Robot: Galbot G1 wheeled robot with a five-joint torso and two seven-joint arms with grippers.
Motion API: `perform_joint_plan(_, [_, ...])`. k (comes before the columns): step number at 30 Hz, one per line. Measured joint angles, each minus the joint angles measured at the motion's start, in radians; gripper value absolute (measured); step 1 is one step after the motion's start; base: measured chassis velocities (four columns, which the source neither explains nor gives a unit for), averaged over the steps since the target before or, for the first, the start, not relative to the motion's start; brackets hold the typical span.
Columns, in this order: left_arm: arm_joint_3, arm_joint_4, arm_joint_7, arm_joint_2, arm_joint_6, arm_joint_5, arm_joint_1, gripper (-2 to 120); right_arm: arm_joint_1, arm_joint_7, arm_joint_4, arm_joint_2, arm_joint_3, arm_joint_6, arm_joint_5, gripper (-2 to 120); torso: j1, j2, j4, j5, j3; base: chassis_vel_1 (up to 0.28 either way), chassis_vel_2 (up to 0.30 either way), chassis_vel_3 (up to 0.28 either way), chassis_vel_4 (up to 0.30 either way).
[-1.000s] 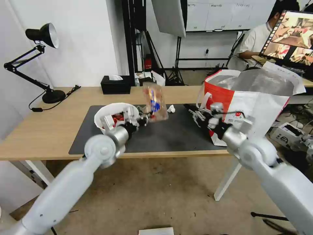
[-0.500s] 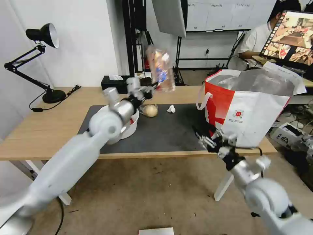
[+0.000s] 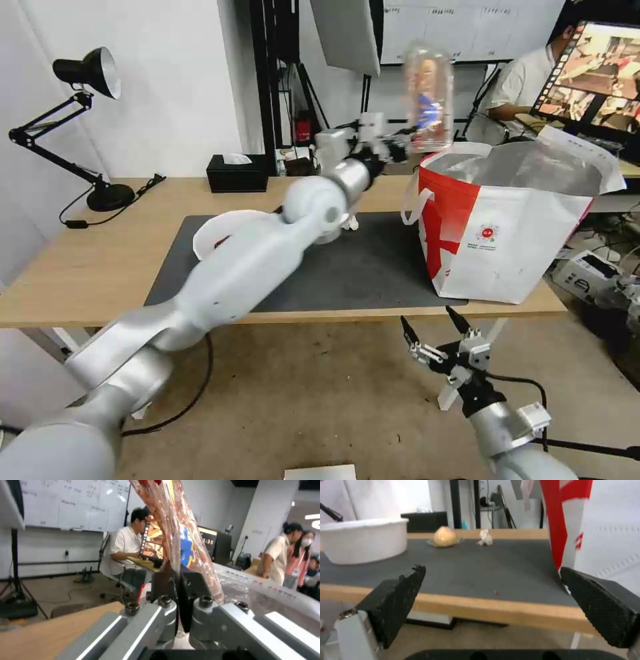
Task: Pick up the trash from the table and place it into the takeout bag.
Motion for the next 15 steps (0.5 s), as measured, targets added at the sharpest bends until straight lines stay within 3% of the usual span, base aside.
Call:
perform_joint_plan(4, [0.044,0.078,0.022,-0.051,-0.002,0.083,-0.037,0,-0.012,-0.002,-0.005,0.006,-0.002,0.003,-0.013,100,0.000,0.000,0.0000,0.0000,0.000,0.000,0.000,0.000,0.000])
perform_joint_plan(12, [0.091,0.160,0.043,-0.107,-0.016,0.182,-0.070,0,-0.007,-0.003,-0.013,0.001,-0.002,0.003,-0.013,100,0.000,0.000,0.0002,-0.0002,0.000,0.000,0.000,0.000,0.000])
perform_joint_plan(15, [0.127,0.208,0.084,-0.117,-0.033,0.235,-0.098,0,-0.005,-0.003,-0.015,-0.004,-0.003,0.002,-0.012,100,0.000,0.000,0.0002,-0.0001,0.000,0.000,0.000,0.000,0.000])
